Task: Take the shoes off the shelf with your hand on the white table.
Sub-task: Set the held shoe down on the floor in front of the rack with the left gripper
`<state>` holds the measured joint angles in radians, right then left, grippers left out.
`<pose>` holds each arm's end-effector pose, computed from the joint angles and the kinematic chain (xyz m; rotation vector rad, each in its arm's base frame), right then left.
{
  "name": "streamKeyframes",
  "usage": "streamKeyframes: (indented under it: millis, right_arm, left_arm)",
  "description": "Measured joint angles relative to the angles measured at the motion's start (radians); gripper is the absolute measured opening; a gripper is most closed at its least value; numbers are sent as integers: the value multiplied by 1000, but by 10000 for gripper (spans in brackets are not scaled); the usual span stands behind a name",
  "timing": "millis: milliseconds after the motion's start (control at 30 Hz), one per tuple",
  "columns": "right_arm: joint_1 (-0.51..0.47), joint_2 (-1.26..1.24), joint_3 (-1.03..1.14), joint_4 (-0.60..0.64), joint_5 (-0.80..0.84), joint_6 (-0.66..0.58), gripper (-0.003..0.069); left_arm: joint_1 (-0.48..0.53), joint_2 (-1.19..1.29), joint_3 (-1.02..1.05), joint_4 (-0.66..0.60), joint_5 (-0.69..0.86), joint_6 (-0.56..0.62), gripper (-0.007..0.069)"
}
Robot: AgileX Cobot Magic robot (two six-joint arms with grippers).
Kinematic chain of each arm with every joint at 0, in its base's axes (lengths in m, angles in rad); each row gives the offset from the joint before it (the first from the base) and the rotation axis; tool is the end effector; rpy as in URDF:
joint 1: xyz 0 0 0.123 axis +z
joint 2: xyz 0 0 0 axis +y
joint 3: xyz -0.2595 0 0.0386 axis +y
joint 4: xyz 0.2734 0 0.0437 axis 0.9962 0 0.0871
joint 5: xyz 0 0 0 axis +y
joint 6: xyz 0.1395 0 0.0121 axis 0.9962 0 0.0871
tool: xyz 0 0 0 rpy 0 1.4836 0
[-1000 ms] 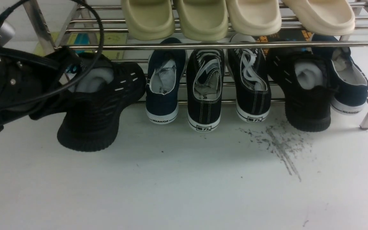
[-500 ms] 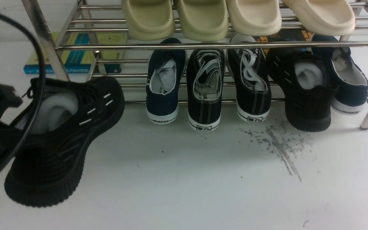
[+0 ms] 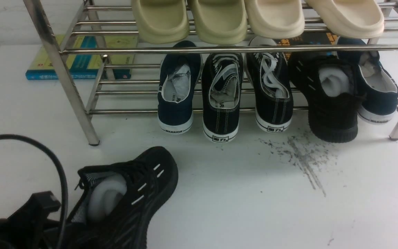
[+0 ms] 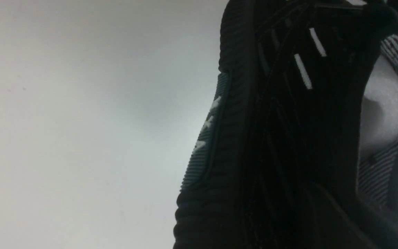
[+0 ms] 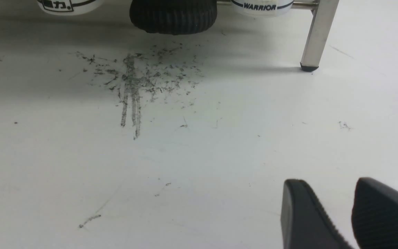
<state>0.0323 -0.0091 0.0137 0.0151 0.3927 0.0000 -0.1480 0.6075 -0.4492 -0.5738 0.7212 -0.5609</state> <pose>0.1470 0.0056 0.1589 -0.0212 1.8809 0.0372 0.1757 -0.0770 0.2179 -0.8288 2.2906 -0.9896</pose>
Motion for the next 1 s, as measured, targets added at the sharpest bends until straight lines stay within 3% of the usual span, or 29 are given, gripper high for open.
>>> streamKeyframes:
  millis: [233,367,533,600,767,867,1000]
  right_arm:
    - [0,0,0,0,0,0,240]
    - [0,0,0,0,0,0,240]
    - [0,0,0,0,0,0,240]
    - [0,0,0,0,0,0,240]
    - [0,0,0,0,0,0,240]
    - [0,0,0,0,0,0,240]
    - [0,0,0,0,0,0,240]
  left_arm:
    - [0,18,-94,-168,-62,194,25]
    - [0,89,-262,-158,-33,271,25]
    - [0,282,-623,-25,147,307,25]
    - [0,355,-762,41,237,279,25]
    - [-14,372,-858,172,338,144,25]
    - [-97,295,-822,328,411,-44,25]
    - [-295,241,-697,460,413,-270,25]
